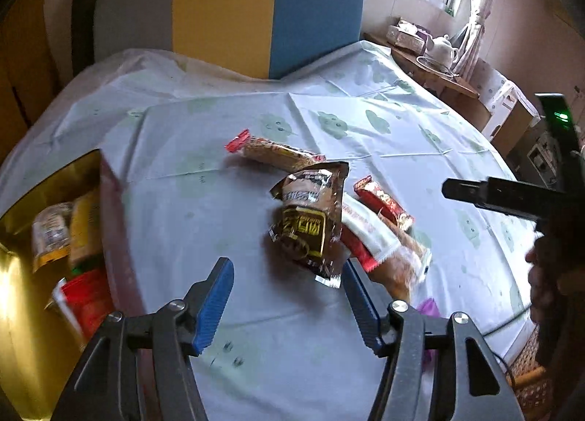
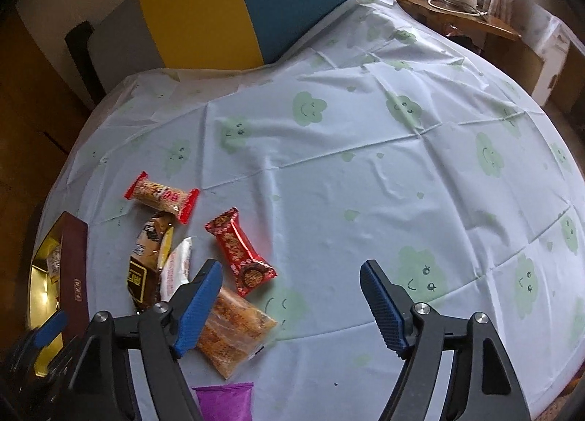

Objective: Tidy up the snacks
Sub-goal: 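Move both grippers back over the remaining snacks on the table, then grasp the brown chocolate bag with the left gripper and lift it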

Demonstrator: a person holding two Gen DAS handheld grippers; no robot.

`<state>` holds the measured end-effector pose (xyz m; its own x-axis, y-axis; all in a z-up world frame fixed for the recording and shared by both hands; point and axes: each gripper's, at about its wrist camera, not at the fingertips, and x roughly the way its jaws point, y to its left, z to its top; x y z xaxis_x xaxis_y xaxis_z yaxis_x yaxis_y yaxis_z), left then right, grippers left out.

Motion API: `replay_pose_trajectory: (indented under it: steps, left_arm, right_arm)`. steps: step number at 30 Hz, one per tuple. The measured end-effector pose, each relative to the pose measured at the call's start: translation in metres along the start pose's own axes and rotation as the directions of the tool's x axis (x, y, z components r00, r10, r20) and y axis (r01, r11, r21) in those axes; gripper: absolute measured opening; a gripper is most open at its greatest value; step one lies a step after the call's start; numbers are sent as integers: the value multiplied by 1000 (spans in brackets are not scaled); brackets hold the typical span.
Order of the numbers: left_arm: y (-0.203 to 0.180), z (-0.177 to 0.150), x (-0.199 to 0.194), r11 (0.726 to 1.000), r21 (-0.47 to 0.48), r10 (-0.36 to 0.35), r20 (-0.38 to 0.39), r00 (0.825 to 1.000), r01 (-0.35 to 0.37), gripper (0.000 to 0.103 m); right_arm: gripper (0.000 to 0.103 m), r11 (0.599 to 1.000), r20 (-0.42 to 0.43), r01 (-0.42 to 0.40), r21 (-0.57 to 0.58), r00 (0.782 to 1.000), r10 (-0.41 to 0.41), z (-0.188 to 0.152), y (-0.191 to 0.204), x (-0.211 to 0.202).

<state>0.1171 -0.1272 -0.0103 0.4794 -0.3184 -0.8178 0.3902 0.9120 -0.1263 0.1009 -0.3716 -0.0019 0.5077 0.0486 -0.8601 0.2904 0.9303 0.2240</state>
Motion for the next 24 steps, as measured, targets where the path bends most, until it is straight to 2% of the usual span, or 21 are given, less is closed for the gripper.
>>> replay_pose_trajectory:
  steps: [11, 17, 20, 22, 24]
  left_arm:
    - [-17, 24, 44, 999, 26, -29, -38, 999, 30, 63]
    - [-12, 38, 68, 1000, 23, -1, -53, 999, 2, 63]
    - [-10, 40, 85, 1000, 5, -10, -78, 997, 10, 69]
    - [-4, 39, 91, 999, -35, -11, -71, 997, 8, 69]
    - [4, 38, 95, 996, -85, -42, -78, 996, 35, 62]
  right_arm:
    - [80, 999, 17, -35, 27, 999, 35, 3, -1, -8]
    - [80, 999, 17, -41, 31, 999, 40, 3, -2, -9]
    - [80, 999, 16, -42, 31, 999, 41, 4, -2, -9]
    - [80, 999, 14, -42, 30, 999, 42, 4, -2, -8]
    - [80, 999, 12, -40, 28, 999, 40, 4, -1, -8]
